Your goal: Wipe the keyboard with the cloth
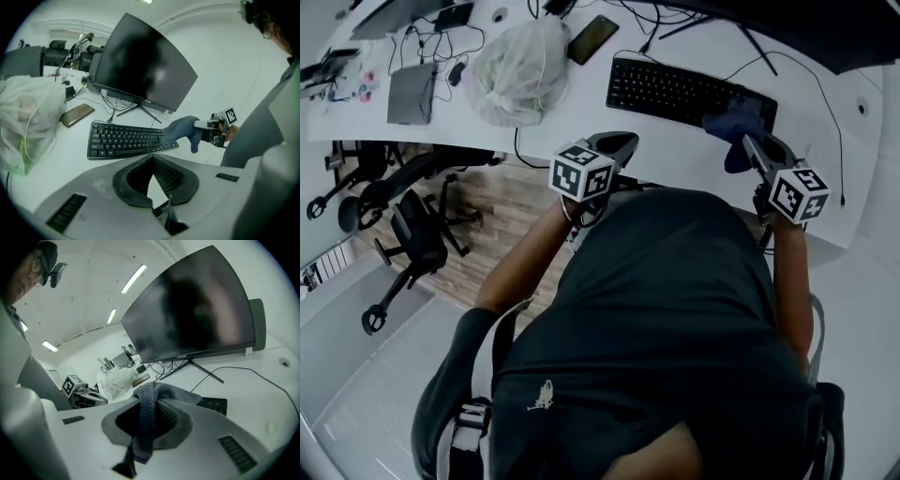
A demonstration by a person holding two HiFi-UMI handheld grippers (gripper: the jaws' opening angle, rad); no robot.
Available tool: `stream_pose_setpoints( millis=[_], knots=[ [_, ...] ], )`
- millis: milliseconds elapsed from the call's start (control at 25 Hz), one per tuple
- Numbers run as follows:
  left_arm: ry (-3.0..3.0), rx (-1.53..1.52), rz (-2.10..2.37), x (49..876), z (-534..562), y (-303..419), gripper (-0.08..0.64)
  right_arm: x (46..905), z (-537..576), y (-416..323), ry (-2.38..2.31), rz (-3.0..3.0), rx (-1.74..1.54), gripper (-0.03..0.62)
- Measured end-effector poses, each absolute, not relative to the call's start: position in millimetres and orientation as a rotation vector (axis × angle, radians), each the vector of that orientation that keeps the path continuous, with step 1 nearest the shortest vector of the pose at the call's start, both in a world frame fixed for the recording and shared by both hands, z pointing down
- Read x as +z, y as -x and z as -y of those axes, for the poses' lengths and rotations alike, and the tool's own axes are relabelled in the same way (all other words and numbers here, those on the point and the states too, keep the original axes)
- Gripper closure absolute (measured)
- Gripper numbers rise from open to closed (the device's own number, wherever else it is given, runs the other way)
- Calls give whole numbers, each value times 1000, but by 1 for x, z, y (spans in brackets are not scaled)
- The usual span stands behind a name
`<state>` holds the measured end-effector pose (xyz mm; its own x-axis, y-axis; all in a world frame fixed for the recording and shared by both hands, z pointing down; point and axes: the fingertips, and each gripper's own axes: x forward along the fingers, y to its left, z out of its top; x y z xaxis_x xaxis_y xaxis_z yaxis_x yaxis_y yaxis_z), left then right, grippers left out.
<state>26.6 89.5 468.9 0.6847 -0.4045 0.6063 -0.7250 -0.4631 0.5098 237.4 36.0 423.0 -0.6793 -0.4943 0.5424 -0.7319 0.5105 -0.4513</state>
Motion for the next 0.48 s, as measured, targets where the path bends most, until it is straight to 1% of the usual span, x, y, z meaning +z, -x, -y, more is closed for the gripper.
stream_pose_setpoints(
  millis=[240, 480],
  knots=[
    [-1912, 435, 834, 491, -106, -30, 557, 432, -41, -234, -1081, 2431, 1029, 552],
    [-1609, 245, 868, 517, -140, -12, 557, 438, -48, -223, -1007, 2419, 1055, 552]
  ],
)
